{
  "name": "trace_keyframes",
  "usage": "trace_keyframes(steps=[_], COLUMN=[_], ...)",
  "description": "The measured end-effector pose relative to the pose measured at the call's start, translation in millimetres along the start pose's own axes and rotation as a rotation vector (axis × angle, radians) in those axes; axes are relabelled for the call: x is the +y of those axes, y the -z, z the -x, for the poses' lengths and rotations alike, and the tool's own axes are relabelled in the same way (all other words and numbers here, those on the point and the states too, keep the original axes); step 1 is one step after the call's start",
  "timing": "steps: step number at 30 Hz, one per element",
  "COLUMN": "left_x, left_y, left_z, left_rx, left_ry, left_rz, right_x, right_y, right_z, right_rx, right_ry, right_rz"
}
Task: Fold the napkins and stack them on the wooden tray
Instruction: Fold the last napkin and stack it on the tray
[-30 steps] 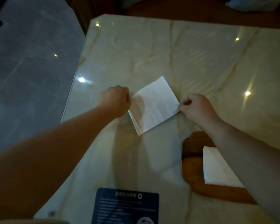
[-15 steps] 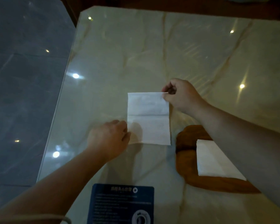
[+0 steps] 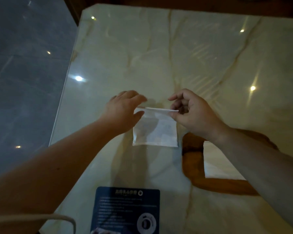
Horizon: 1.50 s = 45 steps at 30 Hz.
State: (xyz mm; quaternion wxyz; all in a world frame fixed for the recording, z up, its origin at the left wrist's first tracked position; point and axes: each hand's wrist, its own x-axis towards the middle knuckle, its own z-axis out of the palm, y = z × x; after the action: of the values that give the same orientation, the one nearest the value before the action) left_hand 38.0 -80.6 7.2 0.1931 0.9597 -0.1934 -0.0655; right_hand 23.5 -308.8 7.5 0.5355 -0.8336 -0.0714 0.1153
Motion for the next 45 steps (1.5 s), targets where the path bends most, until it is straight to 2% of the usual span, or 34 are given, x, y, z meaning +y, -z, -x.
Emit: trace_keyframes(steps=[7, 10, 14, 18, 21, 24, 27, 31, 35, 39, 42, 45], left_x=[5, 4, 3, -4, -11, -16, -15, -13, -9, 5, 22, 42], left_y=[-15, -17, -21, -21, -23, -26, -26, -25, -20, -10, -6, -9], left_z=[43, 55, 62, 51, 30, 13, 3, 4, 13, 22, 28, 33], left_rx=[0.072, 0.027, -0.069, -0.038, 0.008, -0.053, -0.095, -0.081, -0.055, 0.017, 0.077, 0.057], left_ry=[-0.131, -0.144, -0.130, -0.083, 0.000, 0.047, 0.037, 0.067, 0.162, 0.404, 0.551, 0.563], left_rz=[-0.031, -0.062, -0.057, -0.012, -0.001, -0.051, -0.076, -0.020, 0.160, 0.582, 0.952, 1.074], right_x=[13, 17, 20, 26, 32, 32, 28, 27, 27, 23, 20, 18], right_y=[-6, -11, -11, -5, -4, -8, -13, -12, -6, 0, 10, 27], right_z=[32, 40, 41, 30, 12, -3, -10, -9, 0, 10, 21, 35], right_rx=[-0.111, -0.145, -0.194, -0.058, 0.024, -0.040, -0.093, -0.069, -0.036, 0.027, 0.065, 0.074], right_ry=[0.007, 0.068, 0.148, 0.089, -0.007, -0.086, -0.080, -0.081, -0.125, -0.124, -0.091, -0.070], right_rz=[0.245, 0.333, 0.570, 0.465, 0.496, 0.584, 0.685, 0.633, 0.364, 0.069, -0.041, -0.070])
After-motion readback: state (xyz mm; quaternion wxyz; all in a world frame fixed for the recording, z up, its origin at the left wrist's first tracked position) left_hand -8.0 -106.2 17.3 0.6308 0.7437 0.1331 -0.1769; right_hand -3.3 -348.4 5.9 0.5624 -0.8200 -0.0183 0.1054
